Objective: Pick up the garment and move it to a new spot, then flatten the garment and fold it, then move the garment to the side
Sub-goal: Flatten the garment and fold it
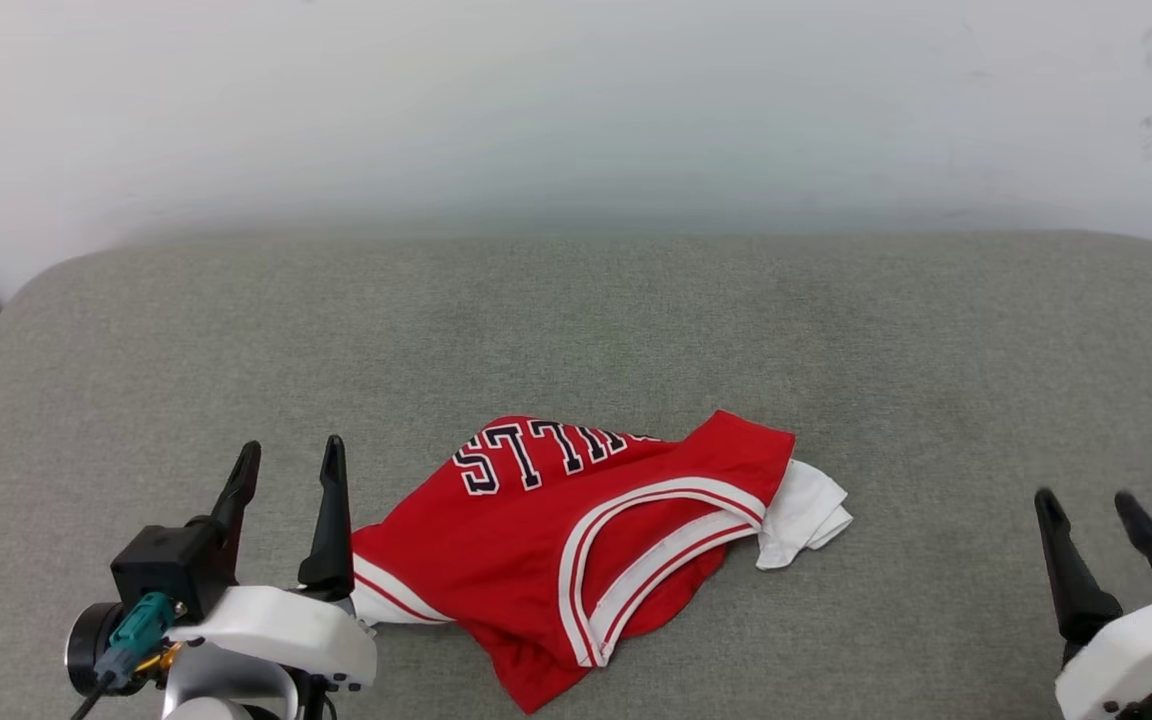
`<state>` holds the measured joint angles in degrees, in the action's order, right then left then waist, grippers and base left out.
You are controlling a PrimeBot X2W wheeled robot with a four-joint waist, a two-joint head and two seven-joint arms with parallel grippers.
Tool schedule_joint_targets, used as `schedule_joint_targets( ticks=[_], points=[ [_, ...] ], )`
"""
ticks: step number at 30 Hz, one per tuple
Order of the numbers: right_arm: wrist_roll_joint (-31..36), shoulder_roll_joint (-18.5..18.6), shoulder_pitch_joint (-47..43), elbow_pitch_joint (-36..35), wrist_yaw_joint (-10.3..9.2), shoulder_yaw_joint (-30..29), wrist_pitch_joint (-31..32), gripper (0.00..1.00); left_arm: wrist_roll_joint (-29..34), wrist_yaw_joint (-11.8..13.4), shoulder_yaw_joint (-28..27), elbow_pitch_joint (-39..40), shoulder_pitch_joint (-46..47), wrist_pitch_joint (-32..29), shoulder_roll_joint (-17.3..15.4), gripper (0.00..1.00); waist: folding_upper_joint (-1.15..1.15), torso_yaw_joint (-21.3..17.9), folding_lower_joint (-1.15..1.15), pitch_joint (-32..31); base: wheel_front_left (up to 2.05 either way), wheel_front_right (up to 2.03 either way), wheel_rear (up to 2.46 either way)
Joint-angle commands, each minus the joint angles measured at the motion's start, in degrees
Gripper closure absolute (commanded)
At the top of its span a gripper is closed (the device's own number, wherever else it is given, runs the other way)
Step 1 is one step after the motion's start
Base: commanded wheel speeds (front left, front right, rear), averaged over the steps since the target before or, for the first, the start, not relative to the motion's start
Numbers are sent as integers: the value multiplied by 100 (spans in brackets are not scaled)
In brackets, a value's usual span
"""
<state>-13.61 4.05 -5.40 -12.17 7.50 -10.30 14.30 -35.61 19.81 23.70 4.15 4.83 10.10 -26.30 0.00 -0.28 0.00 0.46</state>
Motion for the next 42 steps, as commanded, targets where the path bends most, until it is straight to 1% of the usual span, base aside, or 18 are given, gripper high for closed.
schedule_joint_targets(
  ticks=[1, 5, 10, 13, 18, 22, 26, 29, 30, 31, 32, 36, 42],
  points=[
    [-107, 137, 45, 145, -2, -48, 231, 0, 54, 51, 20, 86, -66, 53, 40, 0, 0, 37, 0, 5, 0, 0, 0],
    [-472, 527, 363, 641, -2, 49, 995, 0, 117, 86, 89, 252, -60, 86, 73, 0, 0, 156, 0, 78, 0, 0, 0],
    [-868, 969, 934, 1257, -2, 551, 2067, 0, 177, 49, 135, 367, 120, 109, 91, 0, 0, 359, 0, 301, 0, 0, 0],
    [-1075, 1117, 1352, 1610, -2, 941, 2571, 0, 205, 29, 157, 384, 205, 130, 125, 0, 0, 477, 0, 469, 0, 0, 0],
    [-1244, 1274, 2070, 2258, -3, 1528, 2910, 0, 205, -63, 180, 314, 404, 179, 199, 0, 0, 656, 0, 767, 0, 0, 0],
    [-1326, 1335, 2517, 2913, -2, 1890, 2938, 0, 208, -104, 217, 223, 517, 215, 261, 0, 0, 778, 0, 944, 0, 0, 0],
    [-1389, 1351, 2733, 3568, -2, 2165, 2975, 0, 201, -146, 245, 143, 606, 242, 313, 0, 0, 884, 0, 1058, 0, 0, 0],
    [-1481, 1270, 2684, 3989, -2, 2381, 3102, 0, 177, -166, 230, 63, 605, 279, 340, 0, 0, 907, 0, 1080, 0, 0, 0],
    [-1533, 1243, 2651, 4094, -2, 2456, 3162, 50, 166, -163, 222, 36, 595, 285, 344, 0, 0, 907, 0, 1078, 0, 0, 0],
    [-1580, 1215, 2639, 4179, -2, 2510, 3196, 82, 159, -170, 216, 12, 583, 297, 343, 0, 0, 904, 0, 1070, 0, 0, 0],
    [-1613, 1204, 2635, 4234, -2, 2570, 3217, 100, 152, -175, 208, -11, 570, 308, 345, 0, 0, 897, 0, 1058, 0, 0, 0],
    [-1695, 1324, 2801, 4203, -3, 2633, 2966, 100, 112, -182, 183, -99, 499, 310, 302, 0, 0, 824, 0, 968, 0, 0, 0],
    [-1681, 1612, 2902, 3884, -5, 2326, 2463, 100, -35, -238, 163, -116, 394, 13, 130, 0, 0, 640, 0, 755, 0, 0, 0]
  ],
)
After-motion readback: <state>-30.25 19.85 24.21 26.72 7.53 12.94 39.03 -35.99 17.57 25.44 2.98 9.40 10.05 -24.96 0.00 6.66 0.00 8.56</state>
